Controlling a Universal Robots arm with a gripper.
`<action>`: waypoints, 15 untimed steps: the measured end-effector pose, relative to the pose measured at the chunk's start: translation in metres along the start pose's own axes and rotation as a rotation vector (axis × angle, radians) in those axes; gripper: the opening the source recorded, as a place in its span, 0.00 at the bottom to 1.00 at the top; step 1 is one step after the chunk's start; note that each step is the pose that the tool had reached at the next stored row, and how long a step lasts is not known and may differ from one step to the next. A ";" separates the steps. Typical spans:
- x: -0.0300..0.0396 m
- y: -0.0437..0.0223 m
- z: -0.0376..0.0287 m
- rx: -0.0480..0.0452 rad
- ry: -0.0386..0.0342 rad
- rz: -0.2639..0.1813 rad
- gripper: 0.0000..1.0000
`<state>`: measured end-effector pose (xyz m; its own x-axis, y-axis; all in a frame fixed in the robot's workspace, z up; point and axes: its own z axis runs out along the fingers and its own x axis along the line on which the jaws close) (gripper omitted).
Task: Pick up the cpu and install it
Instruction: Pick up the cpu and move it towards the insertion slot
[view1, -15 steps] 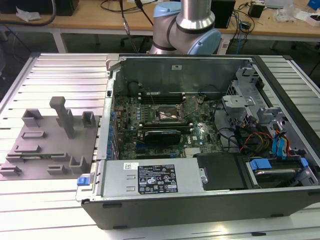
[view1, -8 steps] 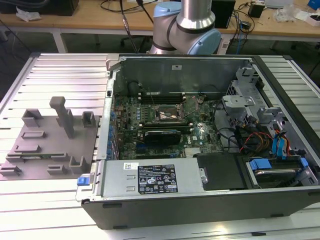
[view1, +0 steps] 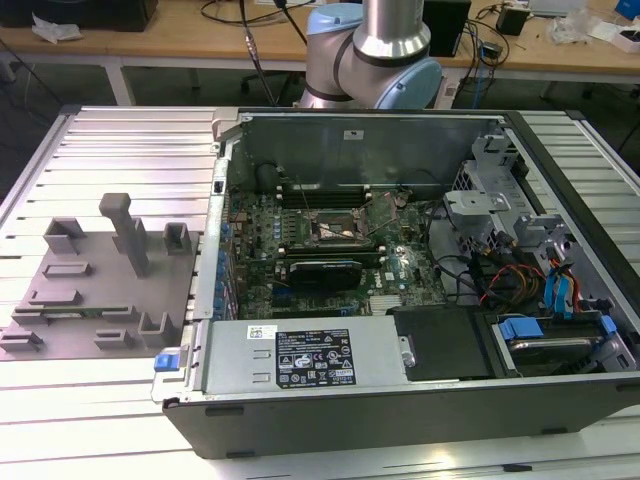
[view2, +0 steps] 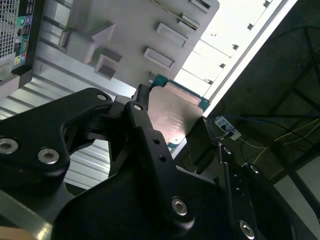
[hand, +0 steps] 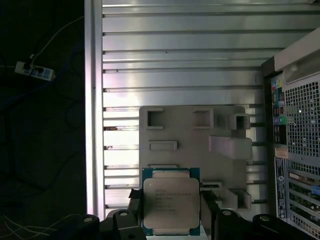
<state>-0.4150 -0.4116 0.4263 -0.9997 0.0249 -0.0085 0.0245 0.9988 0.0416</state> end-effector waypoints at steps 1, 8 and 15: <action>-0.0007 0.0000 0.0000 0.0001 0.0001 0.000 0.54; -0.0139 0.0000 0.0003 -0.0001 -0.0002 0.000 0.54; -0.0316 -0.0002 0.0004 -0.0002 -0.0002 0.000 0.54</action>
<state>-0.3834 -0.4126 0.4262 -0.9997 0.0249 -0.0087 0.0245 0.9988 0.0418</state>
